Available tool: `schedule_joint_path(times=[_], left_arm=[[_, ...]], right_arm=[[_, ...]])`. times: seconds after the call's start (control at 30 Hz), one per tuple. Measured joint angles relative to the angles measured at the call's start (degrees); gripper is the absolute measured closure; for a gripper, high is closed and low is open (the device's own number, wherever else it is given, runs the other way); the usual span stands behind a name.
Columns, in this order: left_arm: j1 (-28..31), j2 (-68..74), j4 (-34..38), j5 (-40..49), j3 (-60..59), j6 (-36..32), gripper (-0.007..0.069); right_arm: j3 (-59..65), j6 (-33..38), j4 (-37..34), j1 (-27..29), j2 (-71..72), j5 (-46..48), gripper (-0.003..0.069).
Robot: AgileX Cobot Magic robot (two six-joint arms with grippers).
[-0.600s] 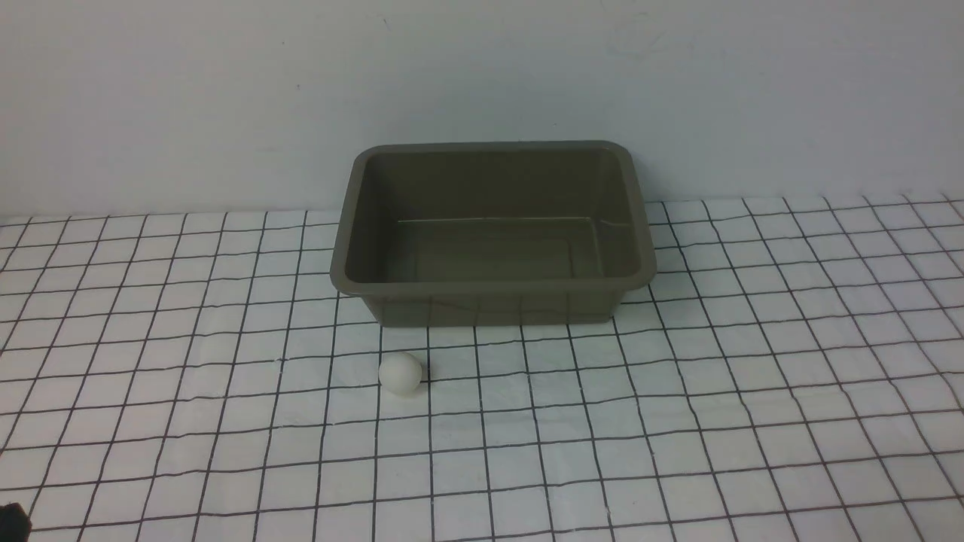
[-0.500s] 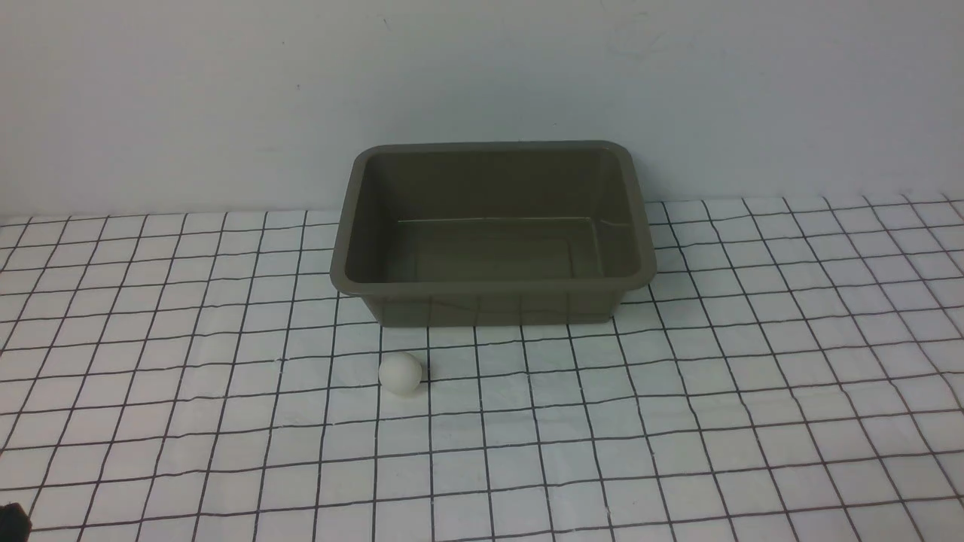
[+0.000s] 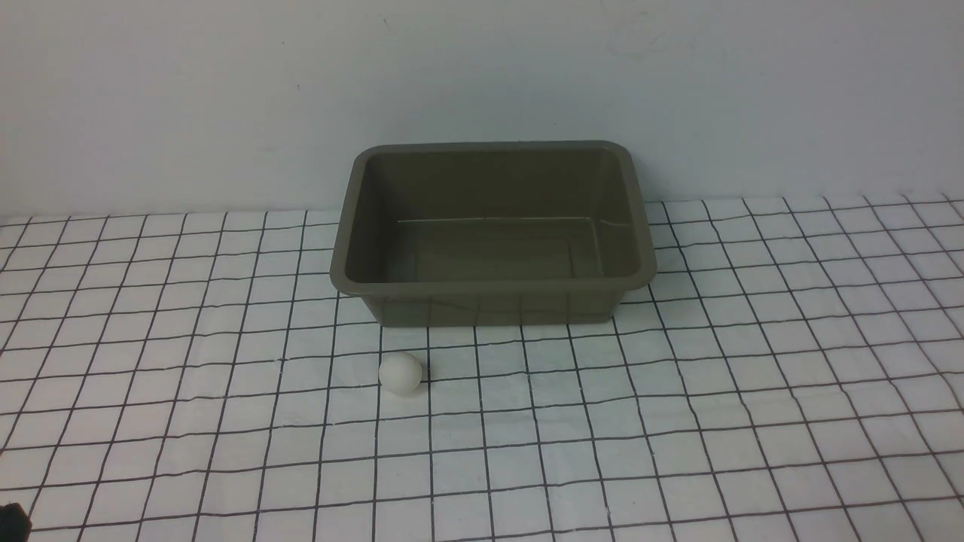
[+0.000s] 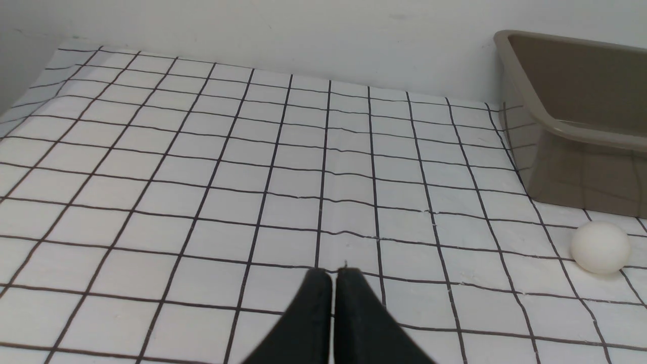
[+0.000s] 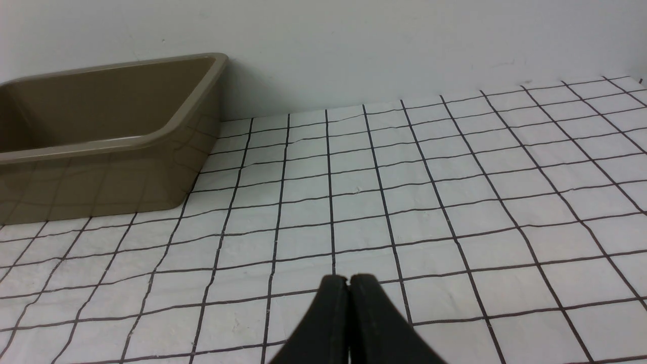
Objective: Put the table tennis balls into the box on the white checkered tablecloth.
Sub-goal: 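Reach for and grasp a ping pong ball on the table beside the basket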
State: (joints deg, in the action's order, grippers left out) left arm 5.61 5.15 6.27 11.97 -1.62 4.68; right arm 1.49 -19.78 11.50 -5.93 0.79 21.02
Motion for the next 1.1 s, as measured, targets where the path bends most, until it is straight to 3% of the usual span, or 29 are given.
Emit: schedule_joint_path(times=[1.1], left_arm=[[0.0, 0.0, -0.1, -0.1, 0.0, -1.6, 0.0629]], right_arm=[[0.0, 0.0, 0.0, 0.0, 0.0, 0.0, 0.0673]])
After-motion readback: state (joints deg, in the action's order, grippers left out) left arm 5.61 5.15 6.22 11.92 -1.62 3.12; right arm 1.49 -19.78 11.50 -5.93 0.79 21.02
